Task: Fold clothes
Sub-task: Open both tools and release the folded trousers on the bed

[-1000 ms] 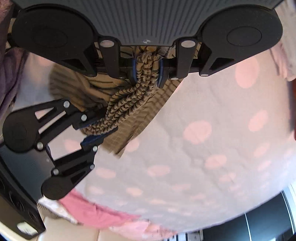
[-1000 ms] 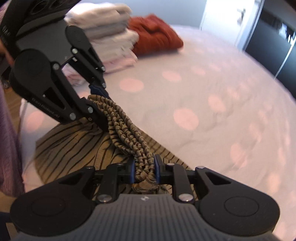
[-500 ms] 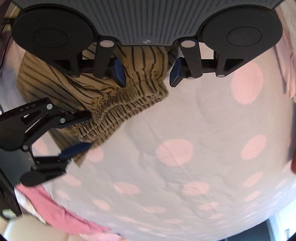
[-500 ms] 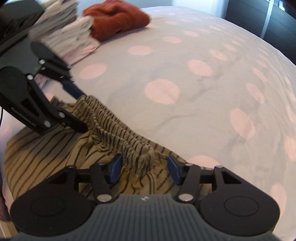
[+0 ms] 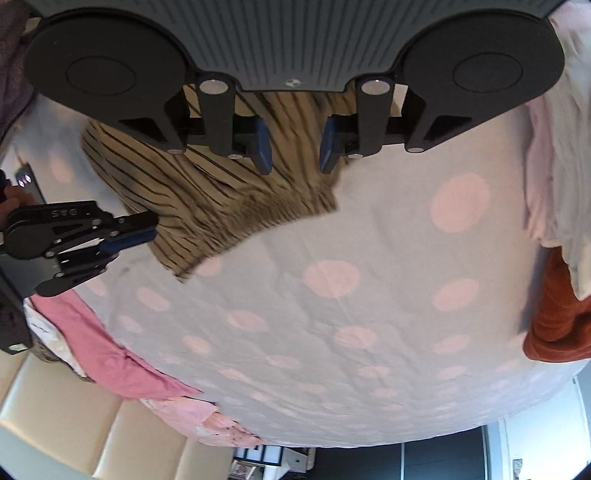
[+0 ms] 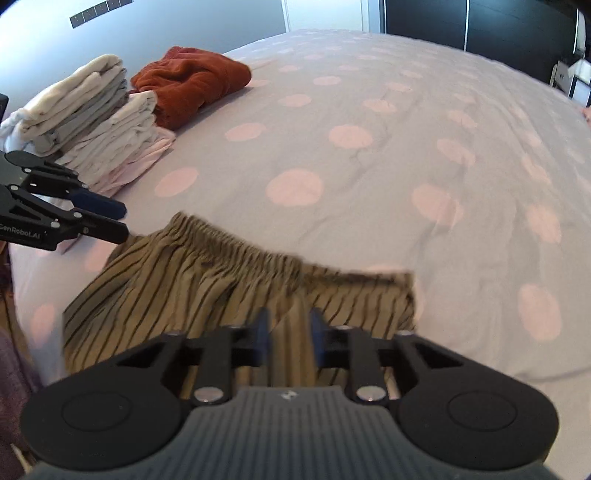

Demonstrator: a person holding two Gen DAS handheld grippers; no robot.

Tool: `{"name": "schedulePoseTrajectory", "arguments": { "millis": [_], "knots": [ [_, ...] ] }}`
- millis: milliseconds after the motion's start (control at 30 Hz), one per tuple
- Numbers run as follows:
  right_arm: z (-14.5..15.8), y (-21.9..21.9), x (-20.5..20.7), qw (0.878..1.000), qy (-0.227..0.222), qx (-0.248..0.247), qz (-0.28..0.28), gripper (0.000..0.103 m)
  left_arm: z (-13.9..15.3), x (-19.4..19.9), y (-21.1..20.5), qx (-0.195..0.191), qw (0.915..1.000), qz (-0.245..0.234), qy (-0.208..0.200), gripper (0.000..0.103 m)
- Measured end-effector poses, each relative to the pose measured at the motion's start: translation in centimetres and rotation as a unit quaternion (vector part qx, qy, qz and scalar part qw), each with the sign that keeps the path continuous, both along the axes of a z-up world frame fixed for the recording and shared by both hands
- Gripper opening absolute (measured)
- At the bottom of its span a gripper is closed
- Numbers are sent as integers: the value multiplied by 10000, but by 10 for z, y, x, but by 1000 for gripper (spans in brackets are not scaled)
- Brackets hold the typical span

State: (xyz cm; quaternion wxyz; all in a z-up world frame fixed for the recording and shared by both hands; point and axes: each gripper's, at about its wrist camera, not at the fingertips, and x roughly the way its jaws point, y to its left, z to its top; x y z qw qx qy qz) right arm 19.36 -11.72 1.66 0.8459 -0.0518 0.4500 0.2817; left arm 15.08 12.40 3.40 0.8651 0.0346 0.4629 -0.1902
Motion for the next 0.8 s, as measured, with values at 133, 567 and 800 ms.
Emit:
{"name": "schedulePoseTrajectory", "arguments": {
  "millis": [133, 567, 800],
  "knots": [
    [-7, 3, -38, 9999, -83, -70, 114, 15, -7, -34, -14, -71, 9999, -95, 30, 20],
    [-53, -56, -66, 9944, -261, -420, -931, 22, -65, -56, -3, 547, 9958, 369, 630, 18],
    [-20, -76, -97, 9941, -571, -5, -919, 42, -34, -94, 7, 215, 9986, 488, 70, 28]
  ]
}}
